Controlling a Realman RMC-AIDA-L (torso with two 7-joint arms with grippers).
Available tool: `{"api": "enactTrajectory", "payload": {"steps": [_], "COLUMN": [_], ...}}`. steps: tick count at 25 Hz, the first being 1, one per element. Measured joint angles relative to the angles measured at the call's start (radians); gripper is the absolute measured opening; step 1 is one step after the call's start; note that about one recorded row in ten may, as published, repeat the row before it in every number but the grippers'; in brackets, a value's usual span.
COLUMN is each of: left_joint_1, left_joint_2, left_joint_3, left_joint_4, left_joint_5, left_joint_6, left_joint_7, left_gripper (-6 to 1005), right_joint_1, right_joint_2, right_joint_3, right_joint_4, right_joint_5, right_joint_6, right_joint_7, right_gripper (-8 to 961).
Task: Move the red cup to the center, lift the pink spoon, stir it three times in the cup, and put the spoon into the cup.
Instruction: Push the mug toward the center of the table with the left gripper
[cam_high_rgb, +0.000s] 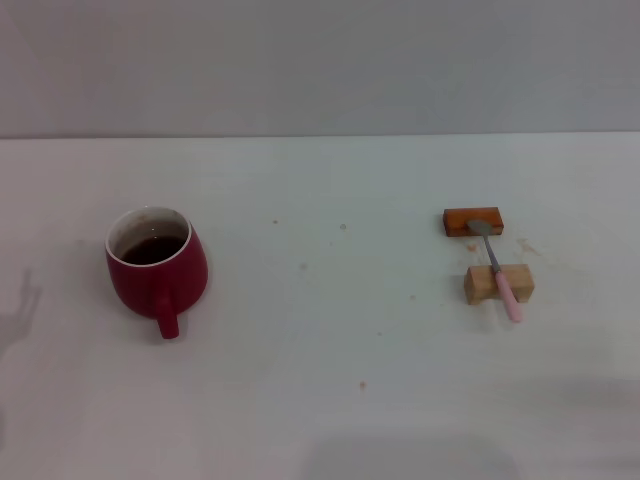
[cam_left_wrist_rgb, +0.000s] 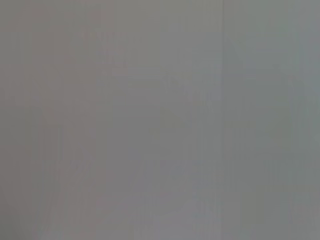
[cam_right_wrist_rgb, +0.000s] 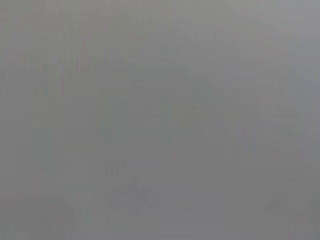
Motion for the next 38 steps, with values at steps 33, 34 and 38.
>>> {"api": "enactTrajectory", "payload": {"steps": [33,34,38], "left_joint_1": [-0.09,-0.09,-0.111], "left_joint_2": [0.003,0.003,0.004], "left_joint_3": [0.042,0.042,0.049], "left_joint_4": [0.014,0.014,0.015], "left_joint_5": [0.003,0.003,0.004], "left_joint_6": [-0.076,-0.076,-0.113], "left_joint_7": [0.097,0.097,0.127], "left_gripper": [217,182,44], "right_joint_1": [-0.019,-0.019,-0.021], "right_joint_2": [-0.001,-0.001,-0.003], "right_joint_3": [0.008,0.008,0.009], "right_joint_4": [-0.005,-0.005,-0.005], "right_joint_5": [0.013,0.013,0.013], "right_joint_6": [-0.008,-0.008,-0.016], "right_joint_7": [0.002,0.002,0.002], "right_gripper": [760,760,760]}}
